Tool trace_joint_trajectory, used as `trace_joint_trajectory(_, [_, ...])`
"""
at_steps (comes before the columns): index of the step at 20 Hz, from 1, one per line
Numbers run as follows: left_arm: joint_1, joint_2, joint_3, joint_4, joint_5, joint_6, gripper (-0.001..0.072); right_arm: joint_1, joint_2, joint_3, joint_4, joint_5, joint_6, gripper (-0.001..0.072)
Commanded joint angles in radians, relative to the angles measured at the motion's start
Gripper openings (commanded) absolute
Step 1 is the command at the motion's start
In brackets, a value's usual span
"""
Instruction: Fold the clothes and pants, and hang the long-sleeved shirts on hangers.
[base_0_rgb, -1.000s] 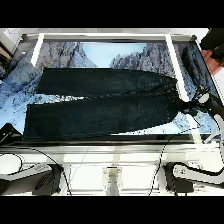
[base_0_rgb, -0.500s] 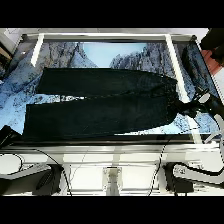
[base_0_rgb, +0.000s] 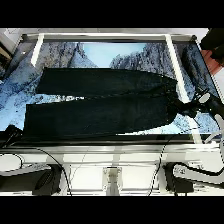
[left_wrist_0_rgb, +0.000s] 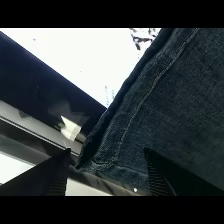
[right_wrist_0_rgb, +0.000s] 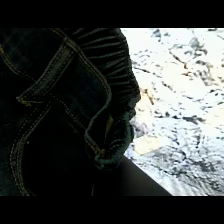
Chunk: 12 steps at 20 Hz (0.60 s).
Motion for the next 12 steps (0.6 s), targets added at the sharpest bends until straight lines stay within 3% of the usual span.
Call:
trace_joint_trajectory(1, [-0.001,-0.014,-0.011,0.009,-0.003,0.006,0.0473,0.000,0.001,0.001,0.000,-0.005,0.000,0.0023])
trace_joint_trajectory(5, [-0.001,-0.063,-0.023,-0.058,0.000,0.024,0.0441,0.000,0.001,0.001,0.007,0.005,0.000,0.0023])
trace_joint_trajectory(7, [-0.008,-0.075,-0.024,-0.095,-0.002,0.049,0.0333,0.000,0.001,0.001,0.008,0.012,0.000,0.0023])
trace_joint_trajectory(10, [-0.047,-0.074,-0.024,-0.100,-0.014,0.051,0.0036,0.000,0.009,0.001,0.032,0.015,-0.002,0.0023])
trace_joint_trajectory(12, [-0.077,-0.064,-0.023,-0.141,-0.042,0.051,0.0023,0.000,0.047,0.003,0.047,0.040,-0.042,0.0022])
